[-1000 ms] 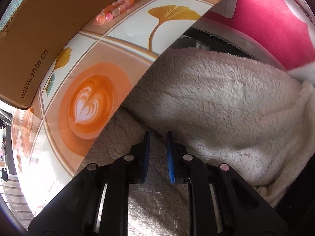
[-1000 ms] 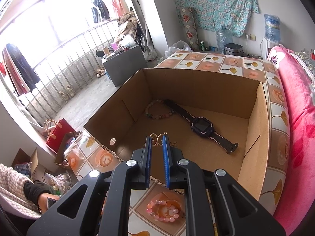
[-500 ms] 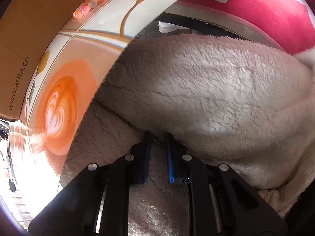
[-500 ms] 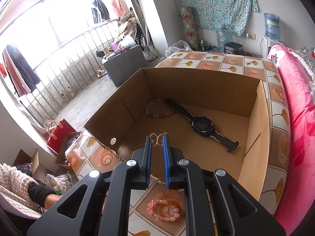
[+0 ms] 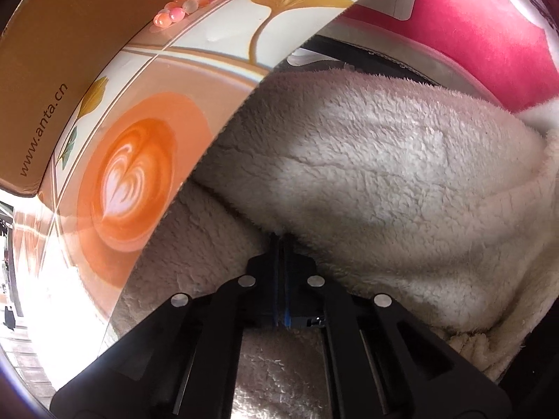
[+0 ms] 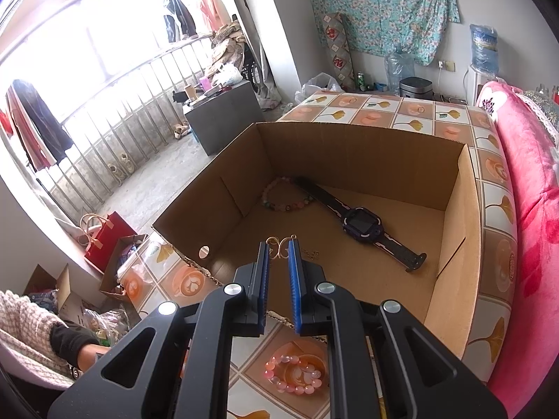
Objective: Organize jewelry
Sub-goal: 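Hold the gold flower charm above the box with the right gripper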
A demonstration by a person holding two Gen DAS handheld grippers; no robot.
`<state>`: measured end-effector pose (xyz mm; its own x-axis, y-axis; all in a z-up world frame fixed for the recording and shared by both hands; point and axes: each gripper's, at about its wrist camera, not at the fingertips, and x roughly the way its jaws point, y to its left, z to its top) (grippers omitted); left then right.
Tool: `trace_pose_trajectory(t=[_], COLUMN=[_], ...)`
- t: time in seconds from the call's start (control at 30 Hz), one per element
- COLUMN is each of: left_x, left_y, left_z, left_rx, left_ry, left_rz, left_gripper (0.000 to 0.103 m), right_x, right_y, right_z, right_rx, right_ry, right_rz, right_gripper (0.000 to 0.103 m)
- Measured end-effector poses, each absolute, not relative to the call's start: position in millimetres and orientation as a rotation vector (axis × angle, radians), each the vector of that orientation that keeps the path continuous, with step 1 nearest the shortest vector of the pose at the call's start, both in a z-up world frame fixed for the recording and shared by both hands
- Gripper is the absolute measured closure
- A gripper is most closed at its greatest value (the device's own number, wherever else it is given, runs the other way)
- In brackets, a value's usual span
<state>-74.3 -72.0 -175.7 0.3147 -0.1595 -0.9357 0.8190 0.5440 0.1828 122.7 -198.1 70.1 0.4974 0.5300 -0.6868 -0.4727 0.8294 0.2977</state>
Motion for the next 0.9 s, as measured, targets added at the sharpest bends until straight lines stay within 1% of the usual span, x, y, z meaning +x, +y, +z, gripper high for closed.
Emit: trace_pose_trajectory(t=[0.6,0.63,0.9], left_x=[-95.8,-89.6,-88.9], left_y=[-39.5,-30.2,-5.1], left_z=[-144.3,-131.6,-106.3], left_rx=[0.618,0.615,0.55], left_ry=[1.069,1.067,1.068], left_rz=[-0.718,-0.716,-0.706], left_gripper=[0.103,0.103,0.103], right_x=[120.3,120.3,117.9], right_y=[-190.2,-189.8,-187.8], right_z=[74.9,74.8,77.8], right_rx=[0.058,0.059,0.061], right_ry=[0.844,0.845,0.834], right_rz=[0.624,0.625,0.632], right_gripper=[0.092,0.092,0.092])
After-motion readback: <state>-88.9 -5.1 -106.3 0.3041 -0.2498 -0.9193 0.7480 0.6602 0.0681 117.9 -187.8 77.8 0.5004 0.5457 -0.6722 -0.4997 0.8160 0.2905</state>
